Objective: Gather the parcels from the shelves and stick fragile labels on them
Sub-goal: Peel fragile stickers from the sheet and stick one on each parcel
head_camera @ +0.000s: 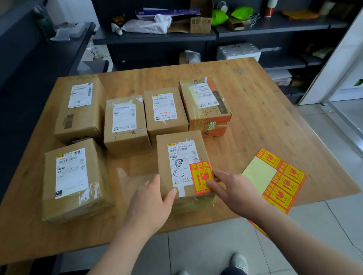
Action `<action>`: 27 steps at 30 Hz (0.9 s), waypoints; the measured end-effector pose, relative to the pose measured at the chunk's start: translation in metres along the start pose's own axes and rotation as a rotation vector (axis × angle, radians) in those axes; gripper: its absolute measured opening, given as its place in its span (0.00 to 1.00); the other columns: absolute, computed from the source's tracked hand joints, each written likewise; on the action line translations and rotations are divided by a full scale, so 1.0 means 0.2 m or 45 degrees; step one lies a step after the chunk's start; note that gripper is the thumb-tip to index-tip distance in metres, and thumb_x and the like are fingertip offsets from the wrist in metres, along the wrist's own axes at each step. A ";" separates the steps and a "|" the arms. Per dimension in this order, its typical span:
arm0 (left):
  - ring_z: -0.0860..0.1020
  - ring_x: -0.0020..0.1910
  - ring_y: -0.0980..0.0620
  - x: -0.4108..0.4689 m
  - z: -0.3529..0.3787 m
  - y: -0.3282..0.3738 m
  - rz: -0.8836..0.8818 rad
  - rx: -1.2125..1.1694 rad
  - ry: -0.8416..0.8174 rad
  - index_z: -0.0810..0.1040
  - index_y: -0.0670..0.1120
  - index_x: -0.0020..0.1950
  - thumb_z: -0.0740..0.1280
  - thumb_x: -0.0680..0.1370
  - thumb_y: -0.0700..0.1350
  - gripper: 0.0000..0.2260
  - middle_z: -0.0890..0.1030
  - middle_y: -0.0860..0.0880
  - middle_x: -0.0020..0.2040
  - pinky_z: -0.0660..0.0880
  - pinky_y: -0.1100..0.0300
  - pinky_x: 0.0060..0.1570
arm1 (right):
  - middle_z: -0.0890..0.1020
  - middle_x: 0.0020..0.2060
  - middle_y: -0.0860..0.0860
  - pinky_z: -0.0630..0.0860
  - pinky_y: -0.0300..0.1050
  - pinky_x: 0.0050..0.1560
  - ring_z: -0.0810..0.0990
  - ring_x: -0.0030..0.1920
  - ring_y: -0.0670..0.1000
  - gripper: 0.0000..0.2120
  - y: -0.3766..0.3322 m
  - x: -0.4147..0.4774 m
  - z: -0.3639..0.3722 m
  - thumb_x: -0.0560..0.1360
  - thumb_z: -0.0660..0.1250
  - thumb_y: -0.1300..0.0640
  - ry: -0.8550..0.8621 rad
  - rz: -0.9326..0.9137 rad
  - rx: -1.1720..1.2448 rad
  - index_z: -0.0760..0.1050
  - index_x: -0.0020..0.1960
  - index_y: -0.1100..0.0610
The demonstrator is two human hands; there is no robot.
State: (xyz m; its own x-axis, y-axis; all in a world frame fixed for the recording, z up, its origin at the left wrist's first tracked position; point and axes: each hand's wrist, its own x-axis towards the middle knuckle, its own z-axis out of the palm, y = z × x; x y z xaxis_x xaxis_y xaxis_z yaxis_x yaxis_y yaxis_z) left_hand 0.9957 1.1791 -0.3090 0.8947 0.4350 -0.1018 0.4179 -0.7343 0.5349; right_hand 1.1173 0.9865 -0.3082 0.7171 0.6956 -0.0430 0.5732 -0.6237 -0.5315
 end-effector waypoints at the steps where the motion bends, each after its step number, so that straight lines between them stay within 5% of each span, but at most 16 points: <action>1: 0.76 0.49 0.55 0.01 0.00 0.06 0.047 -0.027 0.020 0.72 0.52 0.59 0.62 0.77 0.57 0.14 0.78 0.56 0.55 0.77 0.55 0.48 | 0.81 0.46 0.48 0.70 0.43 0.41 0.79 0.45 0.51 0.14 0.02 -0.02 -0.06 0.79 0.59 0.44 0.055 0.000 -0.021 0.76 0.55 0.51; 6: 0.78 0.42 0.56 0.10 0.00 0.41 0.211 -0.109 0.029 0.75 0.54 0.49 0.62 0.74 0.60 0.12 0.81 0.58 0.44 0.76 0.53 0.41 | 0.83 0.38 0.45 0.73 0.44 0.36 0.80 0.39 0.50 0.21 0.15 -0.10 -0.40 0.74 0.53 0.39 0.412 0.092 -0.174 0.79 0.46 0.51; 11: 0.78 0.42 0.54 0.31 0.08 0.79 0.287 -0.193 -0.029 0.77 0.53 0.51 0.63 0.75 0.58 0.12 0.81 0.57 0.44 0.77 0.53 0.42 | 0.83 0.37 0.47 0.76 0.49 0.39 0.81 0.39 0.54 0.23 0.40 -0.08 -0.69 0.73 0.50 0.38 0.529 0.216 -0.224 0.79 0.44 0.52; 17: 0.77 0.43 0.50 0.75 0.27 1.12 0.297 -0.103 -0.085 0.76 0.50 0.51 0.63 0.76 0.58 0.13 0.81 0.52 0.45 0.76 0.53 0.43 | 0.81 0.38 0.48 0.66 0.40 0.34 0.76 0.36 0.50 0.16 0.79 0.16 -0.93 0.79 0.57 0.47 0.426 0.269 -0.153 0.80 0.50 0.54; 27: 0.77 0.49 0.44 1.52 0.59 1.39 0.079 0.091 -0.096 0.74 0.46 0.53 0.62 0.77 0.56 0.14 0.80 0.47 0.51 0.75 0.50 0.48 | 0.83 0.44 0.52 0.77 0.50 0.44 0.80 0.44 0.55 0.16 1.42 0.86 -1.06 0.80 0.57 0.47 0.205 0.240 -0.054 0.78 0.54 0.56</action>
State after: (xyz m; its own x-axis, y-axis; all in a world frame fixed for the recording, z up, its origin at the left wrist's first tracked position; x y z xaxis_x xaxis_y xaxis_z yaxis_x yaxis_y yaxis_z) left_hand 1.4016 1.0464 -0.2899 0.9272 0.3495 -0.1346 0.3695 -0.7949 0.4812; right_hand 1.4882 0.8540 -0.2882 0.8648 0.5022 -0.0009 0.4372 -0.7538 -0.4905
